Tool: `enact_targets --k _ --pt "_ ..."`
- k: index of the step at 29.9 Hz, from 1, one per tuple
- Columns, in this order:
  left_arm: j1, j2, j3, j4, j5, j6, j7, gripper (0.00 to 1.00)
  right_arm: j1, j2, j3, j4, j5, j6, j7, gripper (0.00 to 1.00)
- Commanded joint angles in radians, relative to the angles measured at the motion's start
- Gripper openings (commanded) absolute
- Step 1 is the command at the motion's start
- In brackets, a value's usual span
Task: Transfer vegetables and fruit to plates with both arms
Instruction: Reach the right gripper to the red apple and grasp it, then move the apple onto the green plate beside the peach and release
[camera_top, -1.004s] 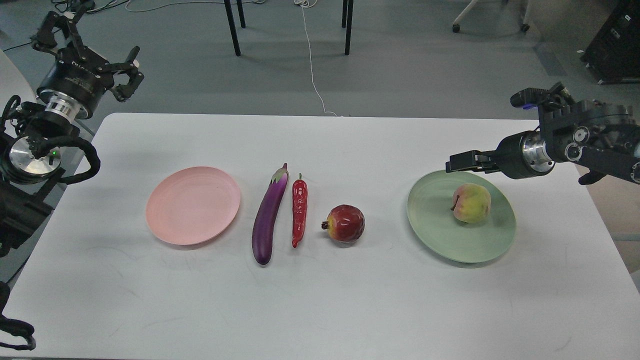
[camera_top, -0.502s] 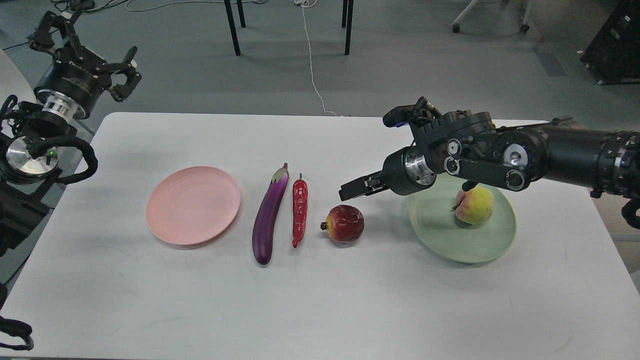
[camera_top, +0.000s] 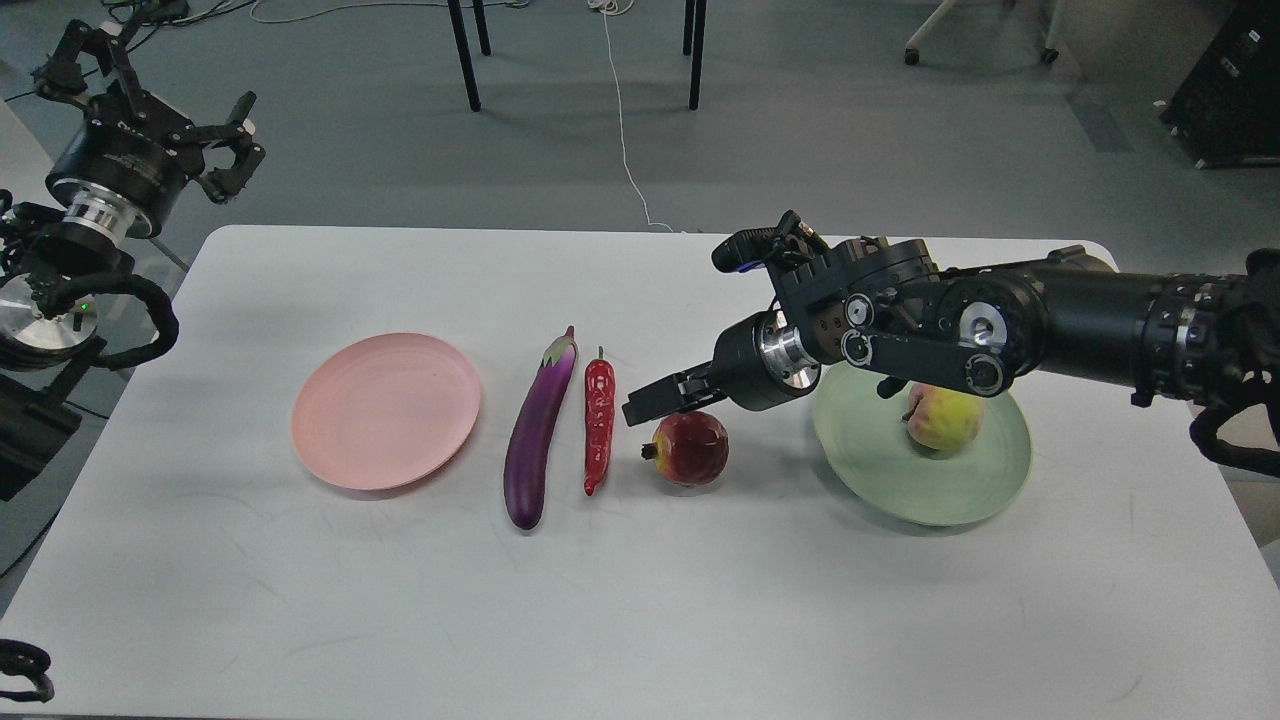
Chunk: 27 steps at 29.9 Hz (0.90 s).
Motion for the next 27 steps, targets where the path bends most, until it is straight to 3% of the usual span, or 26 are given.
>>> enact_targets --k 1,20,22,27 --pt "0.000 0.001 0.000 0.000 0.000 0.000 0.000 0.98 -0.004 0.030 -0.012 -0.006 -0.004 -0.001 -0.008 0.98" --pt "0.002 0.001 0.000 0.000 0.000 0.000 -0.003 0.98 0.014 0.087 -0.128 -0.029 -0.068 0.000 -0.014 0.94" --pt "0.003 0.001 0.000 0.000 0.000 0.000 -0.003 0.98 0.014 0.092 -0.153 -0.029 -0.068 0.000 -0.014 0.91" --pt "0.003 0.001 0.000 0.000 0.000 0.000 -0.003 0.98 0.019 0.092 -0.170 -0.029 -0.068 0.000 -0.014 0.69"
